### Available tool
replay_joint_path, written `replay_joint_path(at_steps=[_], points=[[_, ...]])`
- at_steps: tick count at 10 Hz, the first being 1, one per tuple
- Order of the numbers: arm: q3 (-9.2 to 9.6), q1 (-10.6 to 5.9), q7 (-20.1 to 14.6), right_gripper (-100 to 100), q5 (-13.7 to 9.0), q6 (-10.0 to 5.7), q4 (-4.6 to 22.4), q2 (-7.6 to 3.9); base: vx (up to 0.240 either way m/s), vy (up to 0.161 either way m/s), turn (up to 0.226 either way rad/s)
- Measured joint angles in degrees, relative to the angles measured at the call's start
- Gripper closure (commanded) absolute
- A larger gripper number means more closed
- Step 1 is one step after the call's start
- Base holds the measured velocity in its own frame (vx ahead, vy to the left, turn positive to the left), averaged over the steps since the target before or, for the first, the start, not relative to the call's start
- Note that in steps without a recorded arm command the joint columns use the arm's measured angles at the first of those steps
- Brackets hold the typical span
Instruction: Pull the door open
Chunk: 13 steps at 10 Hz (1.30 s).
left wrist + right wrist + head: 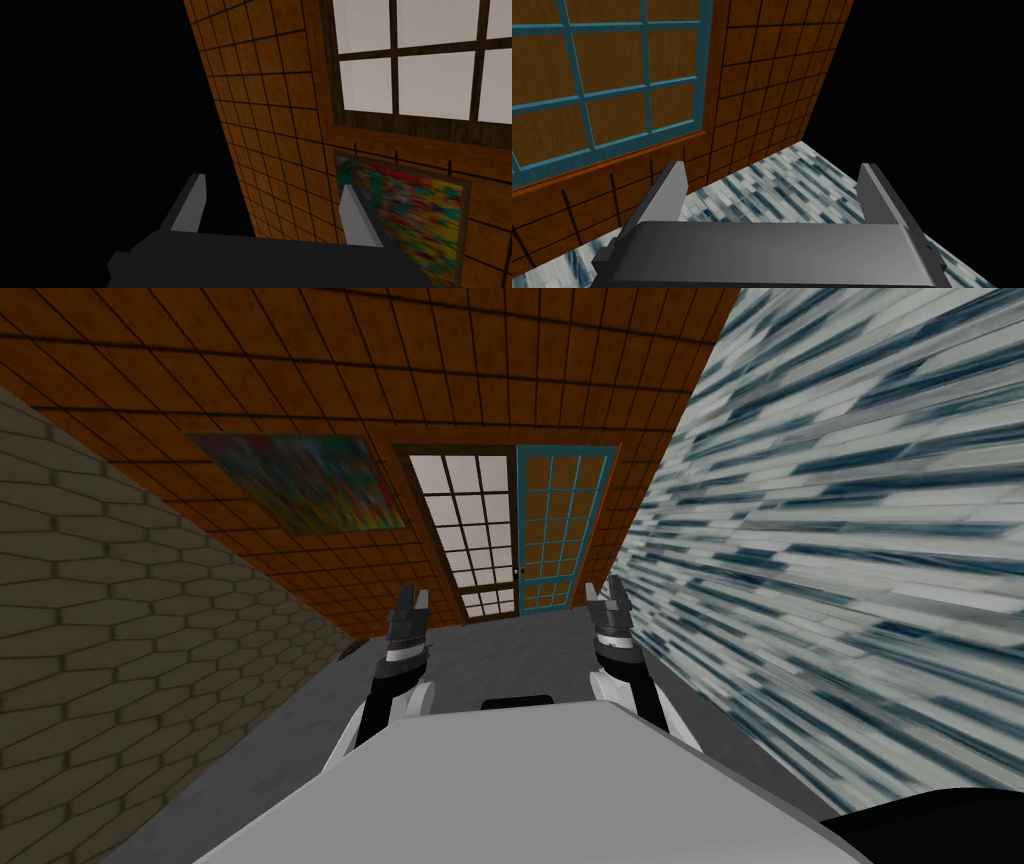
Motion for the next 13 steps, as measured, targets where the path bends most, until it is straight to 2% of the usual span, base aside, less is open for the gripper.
replay_joint_path(at_steps=[2,3,9,13], points=[[-0.16,-0.26,2.0,-100,0.8,-0.58,2.1,-0.29,0.093,0.012,0.005],[-0.6,-1.09,3.2,-100,1.2,-0.91,3.9,-0.61,0.115,0.007,0.01],[-2.31,-3.3,9.1,-100,3.2,-1.78,10.7,-1.84,0.092,0.009,0.007],[-3.11,-4.72,13.5,-100,4.8,-2.73,15.5,-2.19,0.092,0.008,0.008]])
